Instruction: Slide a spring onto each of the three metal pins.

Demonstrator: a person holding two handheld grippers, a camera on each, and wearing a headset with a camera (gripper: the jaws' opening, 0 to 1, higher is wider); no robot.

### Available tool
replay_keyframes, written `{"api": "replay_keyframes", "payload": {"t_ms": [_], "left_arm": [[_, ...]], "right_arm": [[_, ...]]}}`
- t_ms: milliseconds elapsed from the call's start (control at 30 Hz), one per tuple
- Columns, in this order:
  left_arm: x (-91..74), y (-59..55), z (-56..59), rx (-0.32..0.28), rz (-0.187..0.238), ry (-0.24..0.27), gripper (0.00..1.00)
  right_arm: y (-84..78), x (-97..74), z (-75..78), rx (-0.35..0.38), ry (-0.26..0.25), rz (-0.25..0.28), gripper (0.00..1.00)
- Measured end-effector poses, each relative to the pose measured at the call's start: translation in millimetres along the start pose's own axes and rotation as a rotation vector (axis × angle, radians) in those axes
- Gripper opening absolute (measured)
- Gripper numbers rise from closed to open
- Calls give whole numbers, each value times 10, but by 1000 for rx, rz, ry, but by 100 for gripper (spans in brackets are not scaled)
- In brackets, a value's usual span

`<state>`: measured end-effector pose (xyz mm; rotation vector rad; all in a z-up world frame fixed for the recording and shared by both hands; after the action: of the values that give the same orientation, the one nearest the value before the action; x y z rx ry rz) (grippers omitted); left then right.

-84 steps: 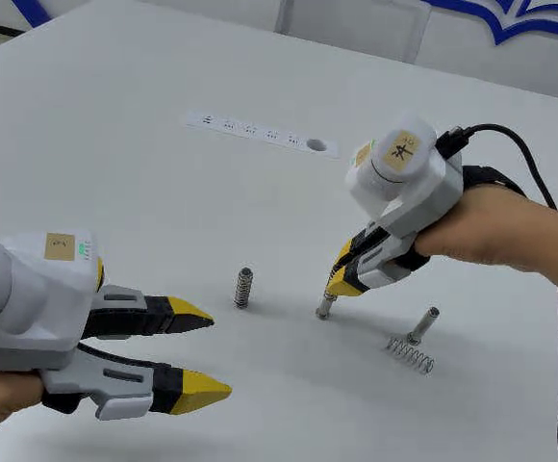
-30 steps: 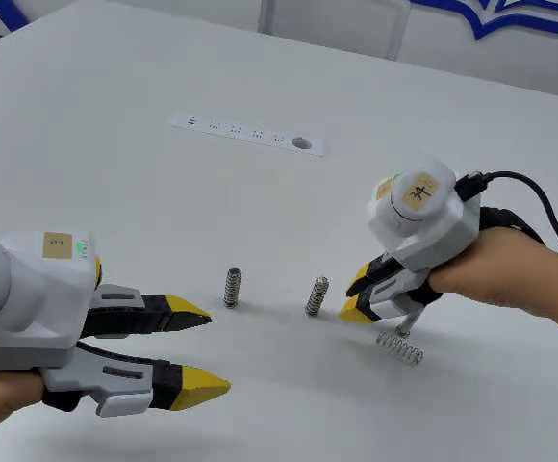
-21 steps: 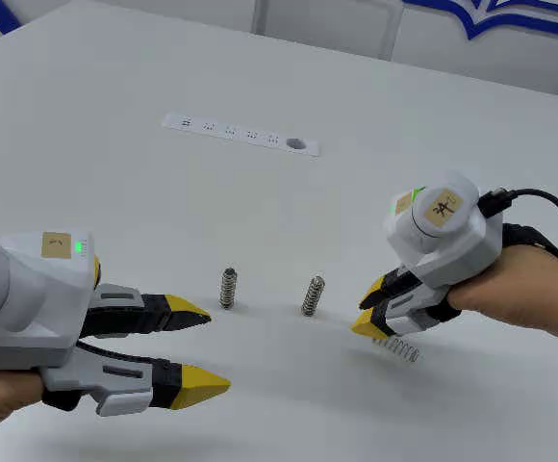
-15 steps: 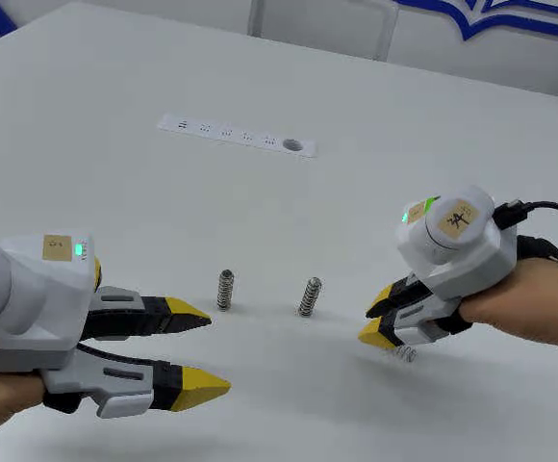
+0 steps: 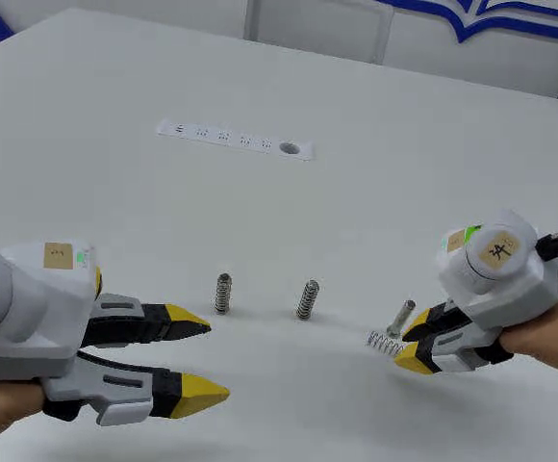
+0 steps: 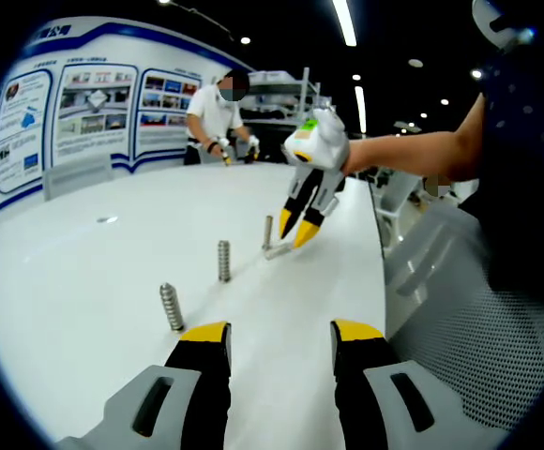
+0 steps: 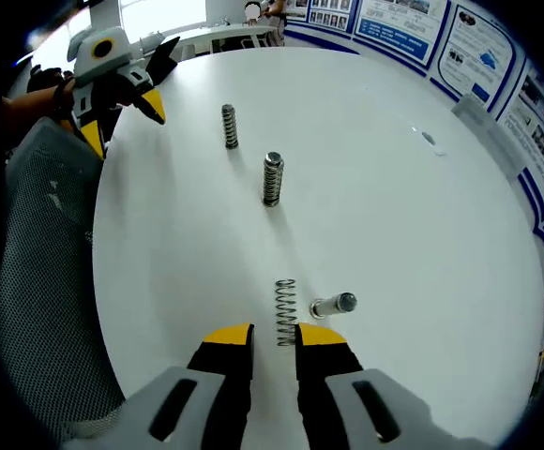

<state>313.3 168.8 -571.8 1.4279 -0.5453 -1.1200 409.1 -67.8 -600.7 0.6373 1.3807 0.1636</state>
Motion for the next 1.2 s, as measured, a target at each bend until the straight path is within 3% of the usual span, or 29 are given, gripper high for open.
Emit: {"api": "replay_keyframes", "payload": {"t_ms": [367, 667, 900, 1200], "left_arm": [[0, -2, 6, 0, -5, -3, 43], [-12, -19, -1, -4, -9, 5, 42], [6, -25, 12, -4, -11, 3, 42], [41, -16, 32, 0, -12, -8, 41]], "right_arm": [[-122, 124, 93, 10, 5, -38, 18], [-100, 175, 82, -21, 26, -46, 14], [-97, 178, 84, 0, 34, -47, 12], [-27, 160, -48, 16, 57, -34, 11]]}}
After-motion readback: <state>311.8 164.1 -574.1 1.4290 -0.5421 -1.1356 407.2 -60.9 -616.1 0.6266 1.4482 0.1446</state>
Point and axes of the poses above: the centre of the closed fingertips' face, and the gripper's own axes: x roughly forward along the fingers, z roughly to its right, y roughly out of its top, the point moved 5 cm from there along -x, roughly backward along the fingers, and after that the axes turned 5 degrees about z, right-handed, at the moved point
